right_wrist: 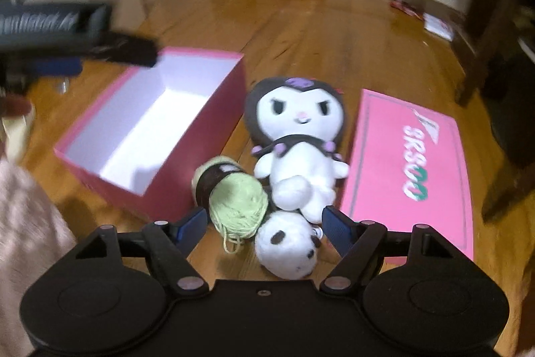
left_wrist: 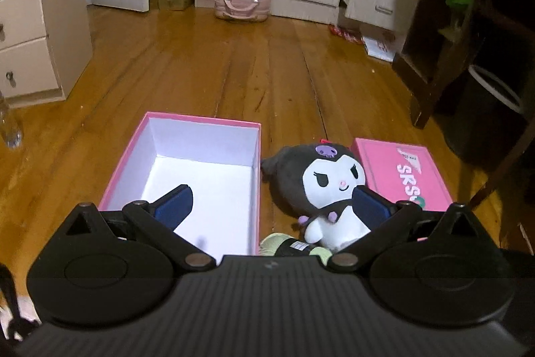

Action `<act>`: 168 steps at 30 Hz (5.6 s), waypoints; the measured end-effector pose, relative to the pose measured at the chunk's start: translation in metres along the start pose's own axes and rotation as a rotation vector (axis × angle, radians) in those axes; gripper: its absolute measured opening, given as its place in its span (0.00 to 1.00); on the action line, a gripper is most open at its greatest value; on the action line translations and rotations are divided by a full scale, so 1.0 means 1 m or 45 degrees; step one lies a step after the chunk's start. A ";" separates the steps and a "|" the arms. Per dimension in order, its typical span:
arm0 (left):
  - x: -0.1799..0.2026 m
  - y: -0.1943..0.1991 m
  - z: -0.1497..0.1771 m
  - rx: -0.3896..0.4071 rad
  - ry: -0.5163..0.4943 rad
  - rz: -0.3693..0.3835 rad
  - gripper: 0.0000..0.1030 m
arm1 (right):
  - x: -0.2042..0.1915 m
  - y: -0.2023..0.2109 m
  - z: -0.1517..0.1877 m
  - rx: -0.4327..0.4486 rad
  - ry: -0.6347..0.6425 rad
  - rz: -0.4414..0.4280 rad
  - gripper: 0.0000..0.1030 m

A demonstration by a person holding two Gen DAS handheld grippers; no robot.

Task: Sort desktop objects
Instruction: 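Grasp the green yarn skein with the right tool and lift it, then carry the yarn into the open pink box and open the right tool, then move the right tool back to the white panda plush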

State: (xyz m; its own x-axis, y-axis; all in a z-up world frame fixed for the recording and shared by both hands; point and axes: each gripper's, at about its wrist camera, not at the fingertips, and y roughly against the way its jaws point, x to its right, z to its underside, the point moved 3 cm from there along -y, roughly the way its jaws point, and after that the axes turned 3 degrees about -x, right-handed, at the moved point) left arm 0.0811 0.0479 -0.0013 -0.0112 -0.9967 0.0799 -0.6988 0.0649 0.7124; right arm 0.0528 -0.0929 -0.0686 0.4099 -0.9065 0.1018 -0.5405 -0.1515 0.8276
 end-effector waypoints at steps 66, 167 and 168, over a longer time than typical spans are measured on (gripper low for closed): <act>-0.076 -0.039 -0.038 -0.098 0.064 0.215 1.00 | -0.052 -0.005 -0.071 0.210 -0.128 -0.174 0.38; 0.065 -0.128 0.059 -0.493 -0.118 0.259 1.00 | 0.028 -0.093 0.050 -0.222 -0.429 -0.109 0.76; 0.065 -0.129 0.059 -0.496 -0.115 0.262 1.00 | 0.028 -0.093 0.049 -0.219 -0.431 -0.112 0.76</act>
State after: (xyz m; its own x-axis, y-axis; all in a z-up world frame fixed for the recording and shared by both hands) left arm 0.1281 -0.0284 -0.1289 -0.1963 -0.9602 0.1986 -0.3541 0.2583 0.8989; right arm 0.0784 -0.1237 -0.1704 0.1682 -0.9761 -0.1377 -0.3715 -0.1921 0.9083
